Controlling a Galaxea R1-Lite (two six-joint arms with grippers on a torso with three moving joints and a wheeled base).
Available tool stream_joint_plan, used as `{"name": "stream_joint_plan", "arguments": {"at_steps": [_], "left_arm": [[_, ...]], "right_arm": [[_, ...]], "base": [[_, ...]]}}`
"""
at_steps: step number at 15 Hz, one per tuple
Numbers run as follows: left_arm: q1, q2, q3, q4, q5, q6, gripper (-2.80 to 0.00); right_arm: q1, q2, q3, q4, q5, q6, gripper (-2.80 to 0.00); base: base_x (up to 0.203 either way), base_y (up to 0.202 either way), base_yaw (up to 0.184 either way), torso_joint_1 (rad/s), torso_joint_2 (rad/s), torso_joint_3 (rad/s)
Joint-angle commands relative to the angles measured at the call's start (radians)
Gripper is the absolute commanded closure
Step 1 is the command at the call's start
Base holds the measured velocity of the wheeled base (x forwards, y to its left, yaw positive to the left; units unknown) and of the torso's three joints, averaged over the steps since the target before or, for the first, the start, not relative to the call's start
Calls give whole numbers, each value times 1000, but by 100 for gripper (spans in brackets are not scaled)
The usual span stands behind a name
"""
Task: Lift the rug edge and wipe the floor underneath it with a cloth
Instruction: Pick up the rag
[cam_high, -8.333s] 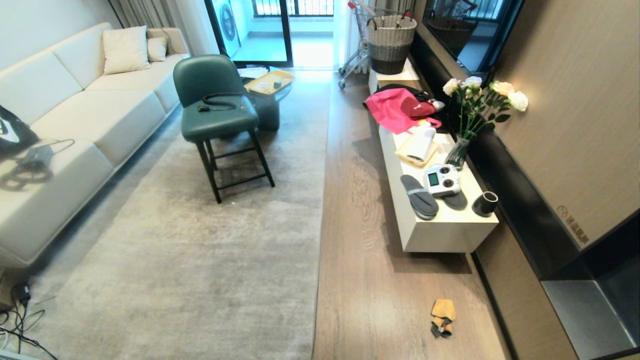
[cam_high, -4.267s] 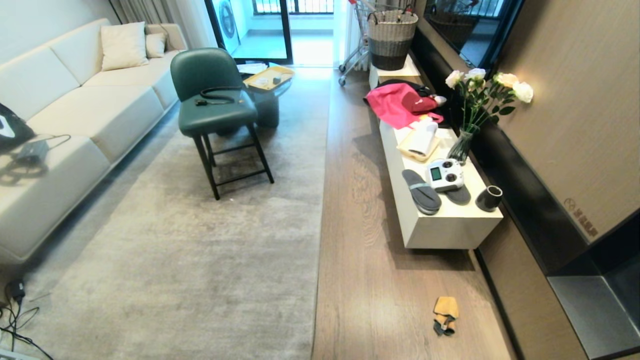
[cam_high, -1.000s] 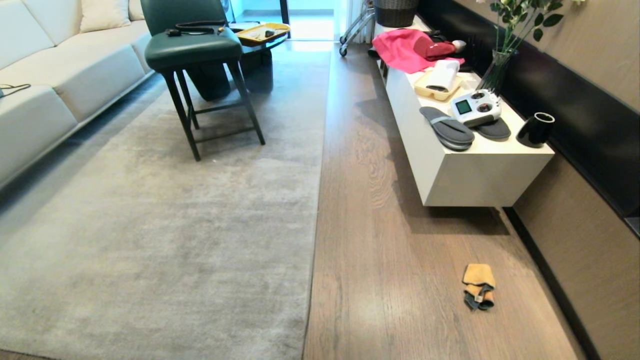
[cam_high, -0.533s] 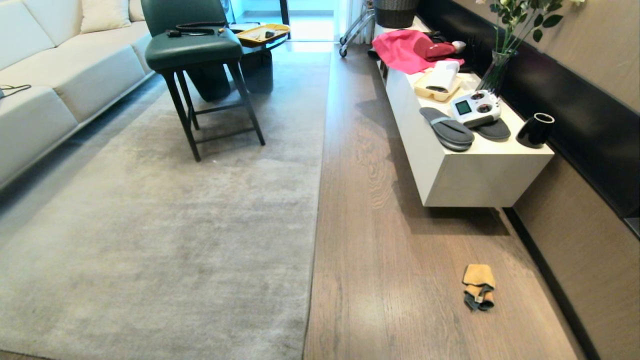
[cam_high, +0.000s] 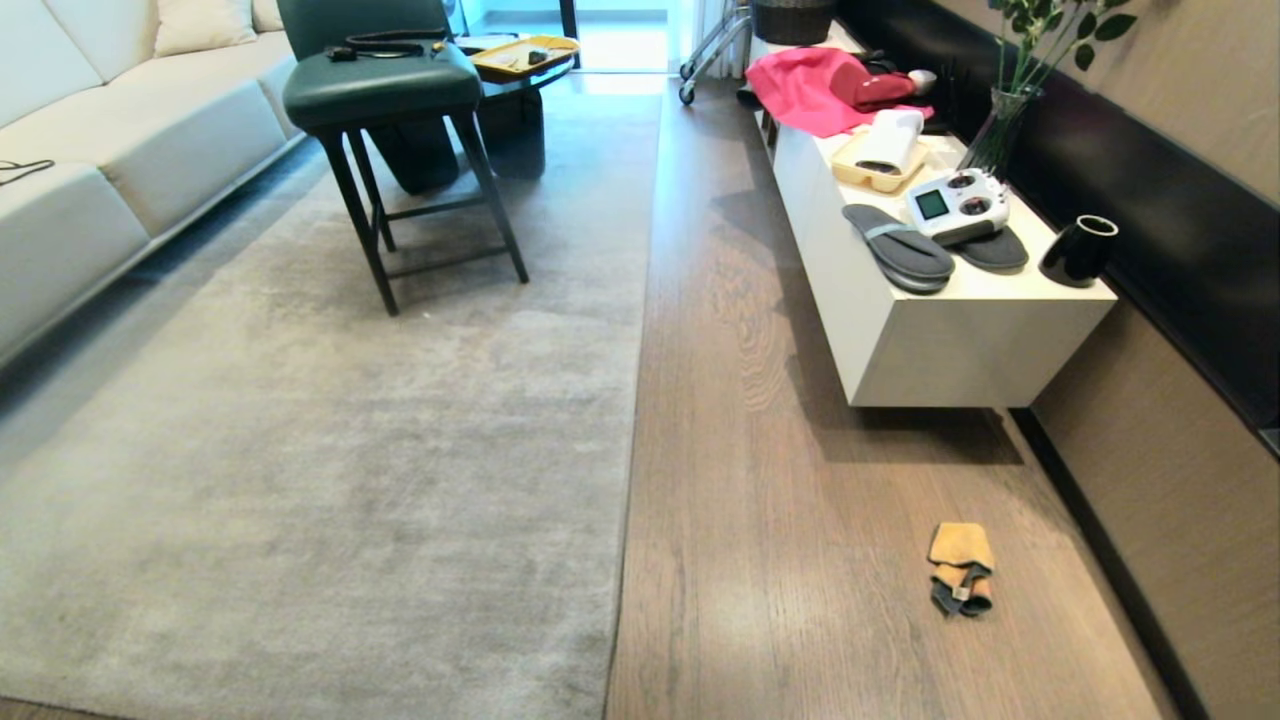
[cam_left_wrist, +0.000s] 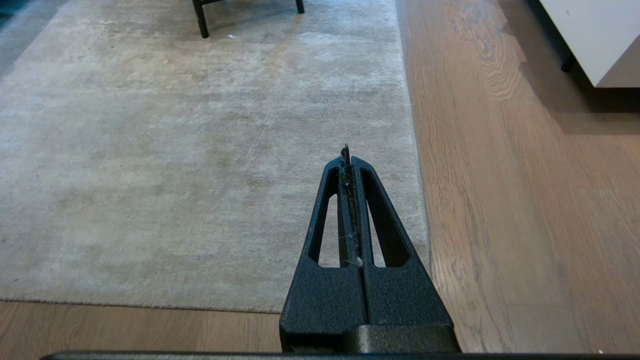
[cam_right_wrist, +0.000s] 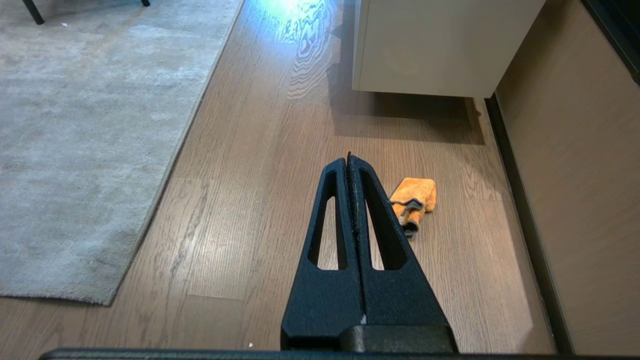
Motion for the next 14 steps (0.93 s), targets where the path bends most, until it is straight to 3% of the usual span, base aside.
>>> {"name": "stream_joint_plan", "arguments": {"at_steps": [1,14], "left_arm": [[0,0,0,0,0,0,0],[0,0,0,-1,-1,1,0]], "right_arm": [[1,1,0,0,1,0,0],[1,1,0,0,1,0,0]], "base": [[0,0,0,0,0,0],[0,0,0,0,0,0]]}}
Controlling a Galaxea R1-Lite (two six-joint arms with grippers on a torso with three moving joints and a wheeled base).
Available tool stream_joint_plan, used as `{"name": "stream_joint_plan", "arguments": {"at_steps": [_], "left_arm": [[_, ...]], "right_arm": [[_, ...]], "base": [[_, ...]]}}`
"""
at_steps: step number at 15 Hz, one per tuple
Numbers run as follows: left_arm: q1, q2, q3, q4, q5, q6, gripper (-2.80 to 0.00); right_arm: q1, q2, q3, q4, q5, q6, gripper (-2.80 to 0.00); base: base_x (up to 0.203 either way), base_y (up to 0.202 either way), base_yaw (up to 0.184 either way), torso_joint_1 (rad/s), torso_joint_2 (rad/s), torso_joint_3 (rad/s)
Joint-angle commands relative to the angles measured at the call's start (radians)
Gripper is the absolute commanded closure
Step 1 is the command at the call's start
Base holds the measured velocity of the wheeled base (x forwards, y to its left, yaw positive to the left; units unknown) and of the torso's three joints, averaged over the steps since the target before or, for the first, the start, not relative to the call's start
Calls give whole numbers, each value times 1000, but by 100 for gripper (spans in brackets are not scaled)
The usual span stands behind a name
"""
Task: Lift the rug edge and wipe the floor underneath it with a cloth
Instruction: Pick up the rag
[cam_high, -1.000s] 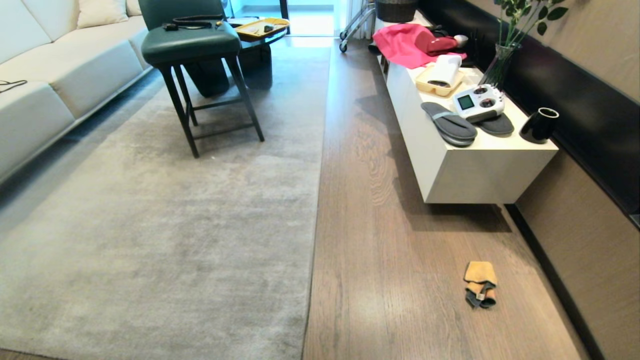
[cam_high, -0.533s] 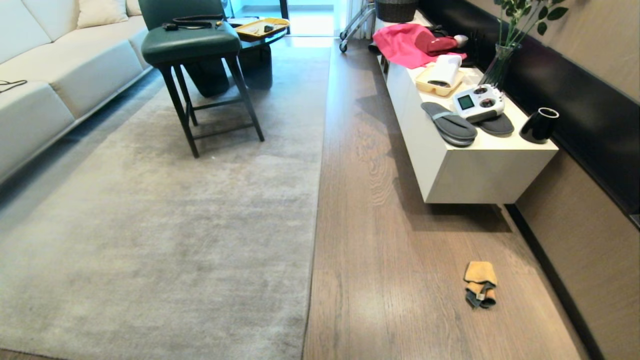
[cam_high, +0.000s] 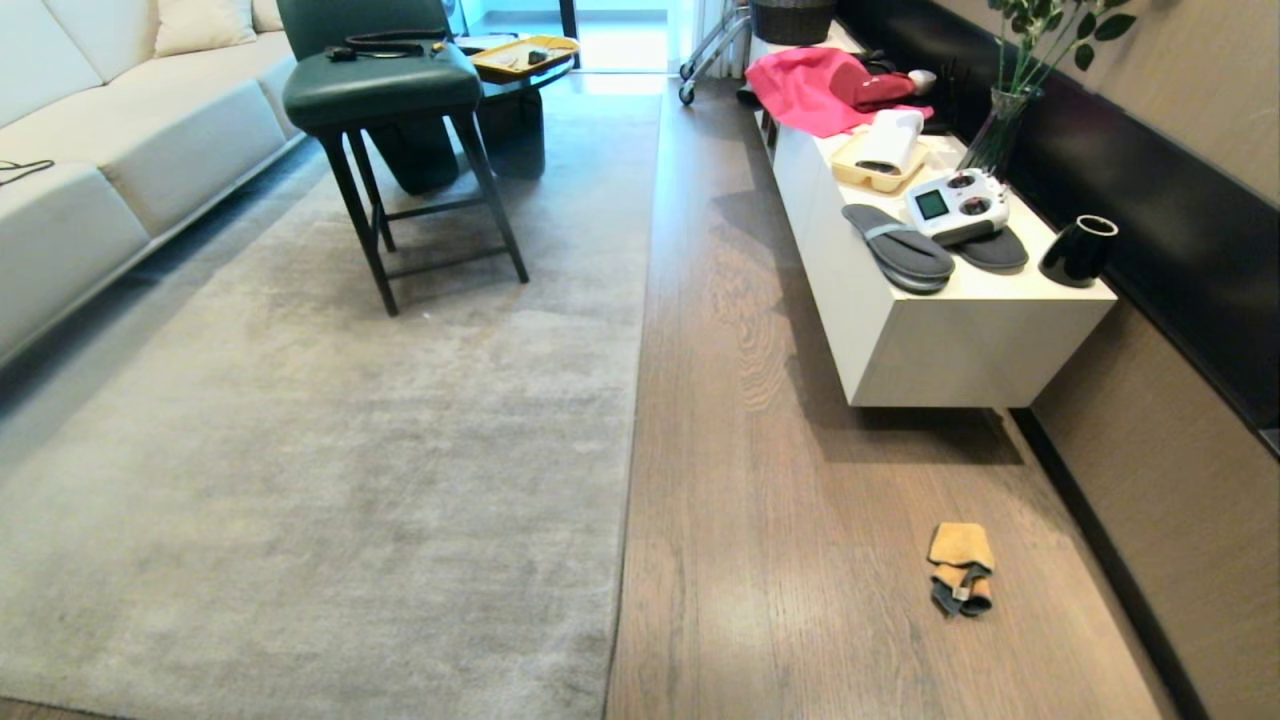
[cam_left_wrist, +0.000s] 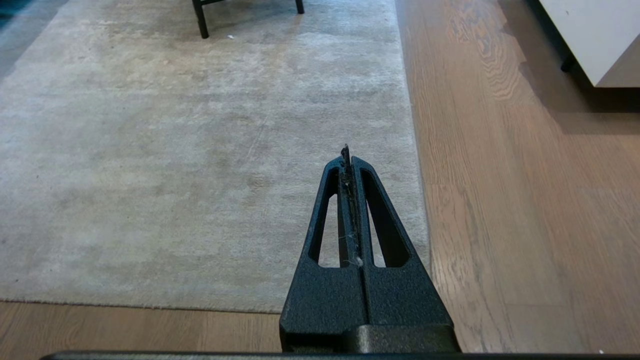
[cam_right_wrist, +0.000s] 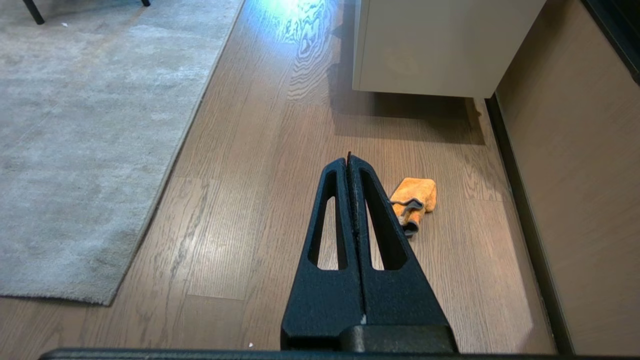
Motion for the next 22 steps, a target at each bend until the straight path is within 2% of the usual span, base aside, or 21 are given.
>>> {"name": "stream_joint_plan", "arguments": {"at_steps": [1,22], "left_arm": [[0,0,1,-1,-1,1,0],[0,0,0,-1,1,-1,0]], "right_arm": [[1,1,0,0,0,0,0],[1,1,0,1,0,0,0]], "base": [[0,0,0,0,0,0],[0,0,0,0,0,0]]}}
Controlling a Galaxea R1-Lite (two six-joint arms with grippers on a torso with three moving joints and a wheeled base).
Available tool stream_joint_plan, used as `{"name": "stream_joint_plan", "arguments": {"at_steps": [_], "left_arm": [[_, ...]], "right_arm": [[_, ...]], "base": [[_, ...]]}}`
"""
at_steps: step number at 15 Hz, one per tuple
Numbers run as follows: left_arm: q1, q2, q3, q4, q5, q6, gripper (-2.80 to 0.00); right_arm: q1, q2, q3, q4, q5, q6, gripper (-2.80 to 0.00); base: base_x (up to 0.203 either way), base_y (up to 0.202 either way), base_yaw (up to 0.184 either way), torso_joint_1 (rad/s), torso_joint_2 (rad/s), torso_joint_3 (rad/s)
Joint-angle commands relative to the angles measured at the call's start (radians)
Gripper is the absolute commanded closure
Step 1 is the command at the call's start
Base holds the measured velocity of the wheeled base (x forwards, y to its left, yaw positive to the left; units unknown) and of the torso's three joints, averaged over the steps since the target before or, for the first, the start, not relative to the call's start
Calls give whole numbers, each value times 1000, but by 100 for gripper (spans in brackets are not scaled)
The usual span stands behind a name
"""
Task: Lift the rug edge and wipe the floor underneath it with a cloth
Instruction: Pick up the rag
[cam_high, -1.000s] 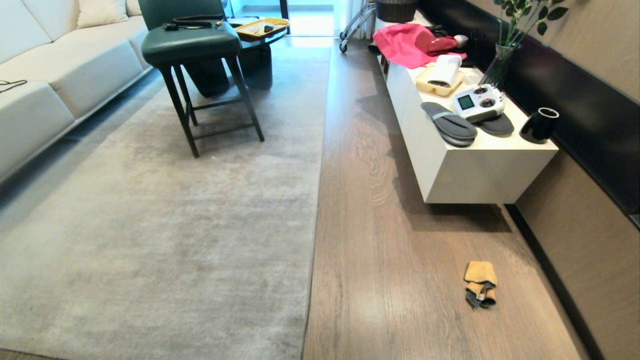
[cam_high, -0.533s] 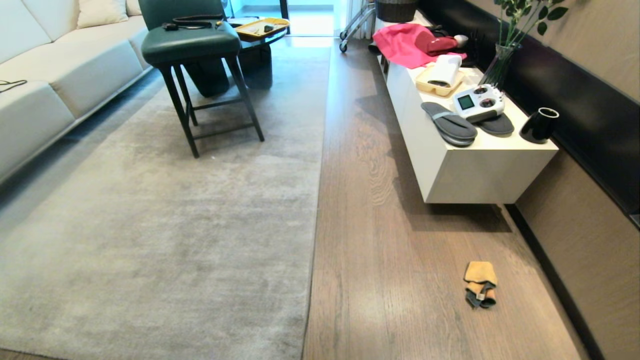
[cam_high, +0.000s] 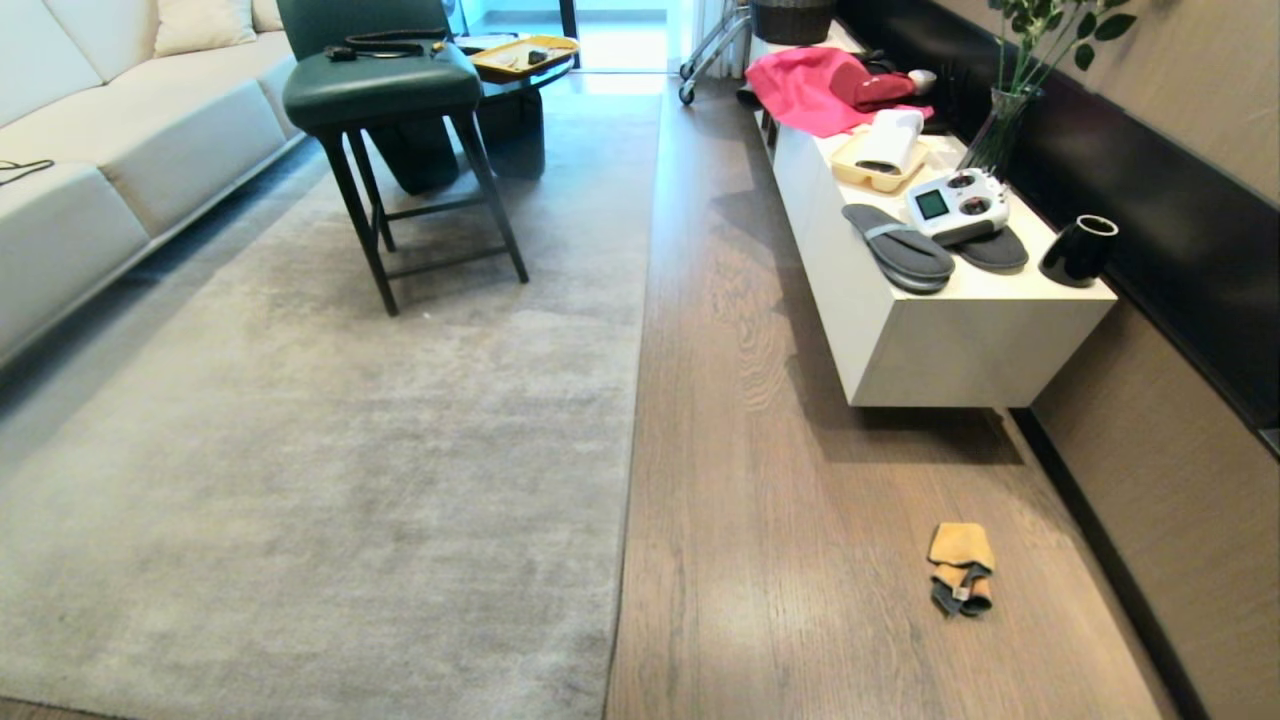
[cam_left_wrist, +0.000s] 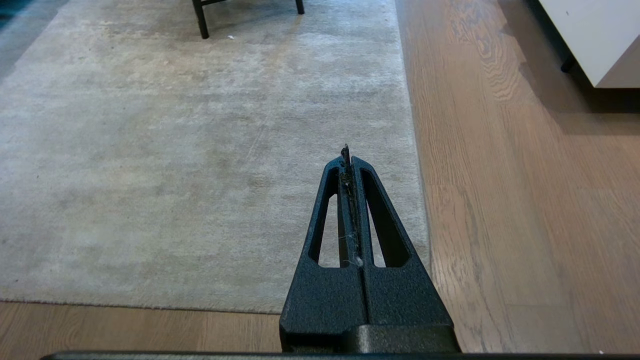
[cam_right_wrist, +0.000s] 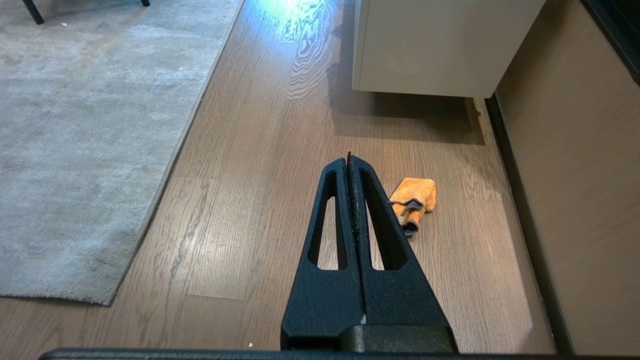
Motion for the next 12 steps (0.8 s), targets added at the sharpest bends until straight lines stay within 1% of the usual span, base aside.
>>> {"name": "stream_joint_plan", "arguments": {"at_steps": [1,12], "left_arm": [[0,0,0,0,0,0,0],[0,0,0,1,0,-2,0]], "right_arm": [[1,1,0,0,0,0,0],[1,1,0,0,0,0,0]], "base": [[0,0,0,0,0,0],[0,0,0,0,0,0]]}}
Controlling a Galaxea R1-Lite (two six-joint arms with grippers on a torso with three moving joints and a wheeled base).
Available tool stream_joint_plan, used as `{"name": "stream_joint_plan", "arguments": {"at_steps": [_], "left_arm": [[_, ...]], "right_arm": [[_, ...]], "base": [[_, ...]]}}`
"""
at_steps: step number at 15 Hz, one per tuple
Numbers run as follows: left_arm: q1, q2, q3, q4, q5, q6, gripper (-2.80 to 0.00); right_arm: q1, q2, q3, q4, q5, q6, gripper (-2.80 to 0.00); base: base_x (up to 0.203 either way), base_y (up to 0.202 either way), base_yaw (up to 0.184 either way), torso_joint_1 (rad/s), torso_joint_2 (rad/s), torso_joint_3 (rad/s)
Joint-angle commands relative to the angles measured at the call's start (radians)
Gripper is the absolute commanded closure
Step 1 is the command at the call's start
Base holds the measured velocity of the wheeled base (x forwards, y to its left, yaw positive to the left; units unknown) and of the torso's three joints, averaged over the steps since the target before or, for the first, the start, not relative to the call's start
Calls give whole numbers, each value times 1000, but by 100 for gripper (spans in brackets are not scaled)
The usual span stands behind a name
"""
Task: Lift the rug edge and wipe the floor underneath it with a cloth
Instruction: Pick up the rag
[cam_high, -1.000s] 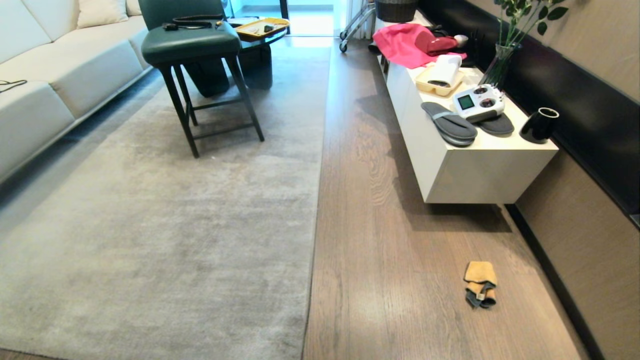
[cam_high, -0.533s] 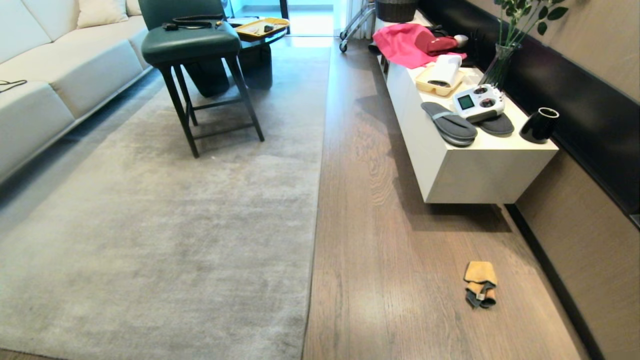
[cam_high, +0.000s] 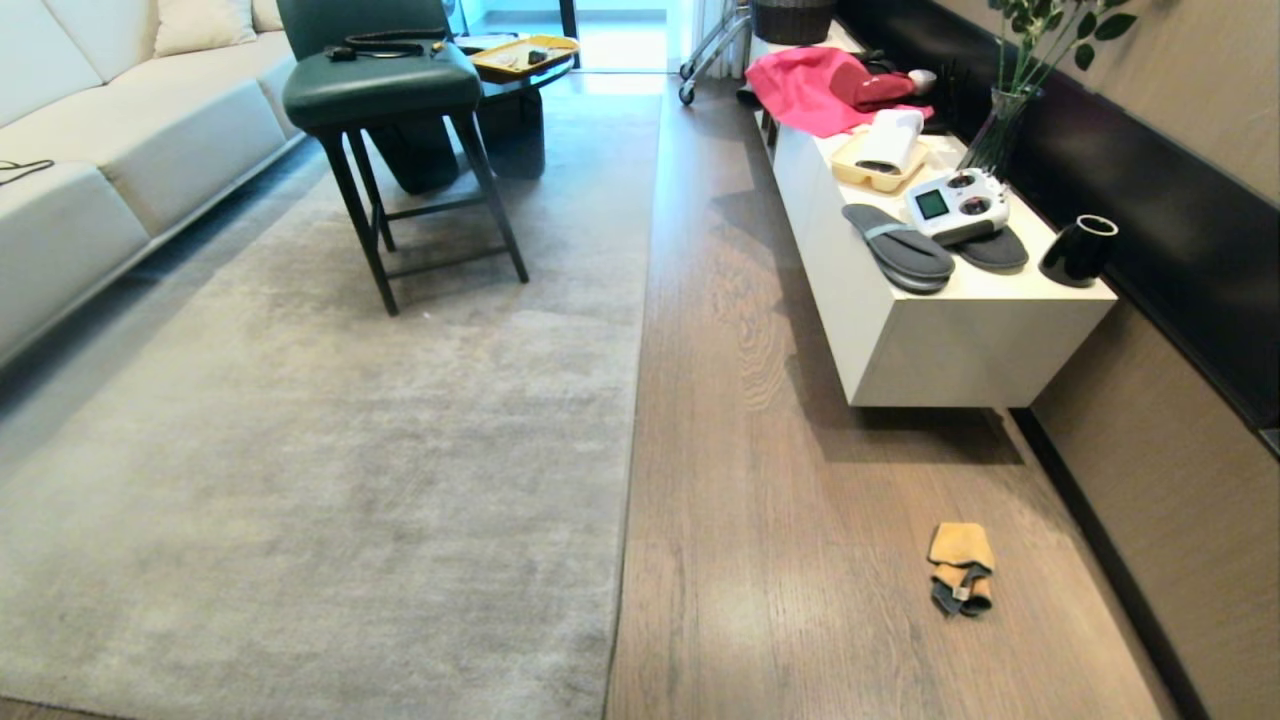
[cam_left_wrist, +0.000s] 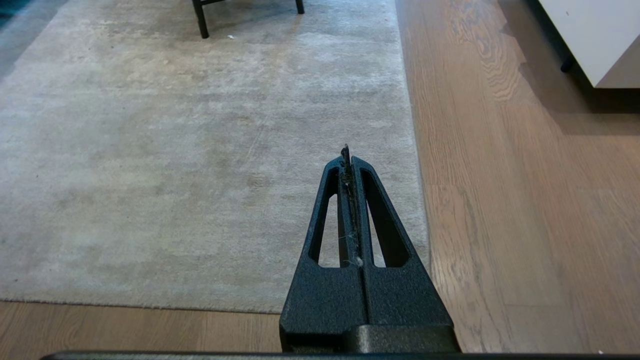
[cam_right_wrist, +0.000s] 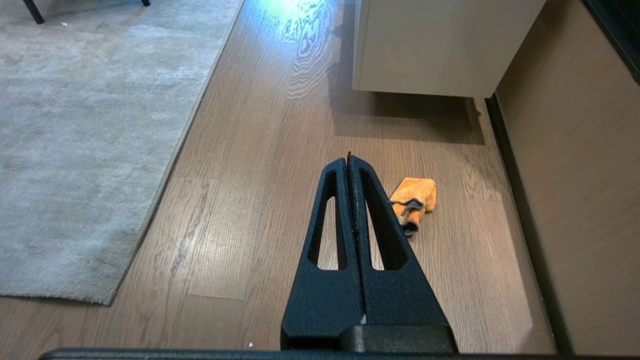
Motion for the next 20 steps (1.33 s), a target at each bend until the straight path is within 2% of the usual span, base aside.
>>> {"name": "stream_joint_plan", "arguments": {"at_steps": [1,10,20], "left_arm": [[0,0,0,0,0,0,0],[0,0,0,1,0,0,0],[0,0,0,1,-1,1,0]], "right_arm": [[0,1,0,-1,1,0,0],[0,1,0,-1,1,0,0],[-1,1,0,-1,1,0,0]], "base": [[0,0,0,0,0,0],[0,0,0,0,1,-16],[0,0,0,4,2,-189]]}}
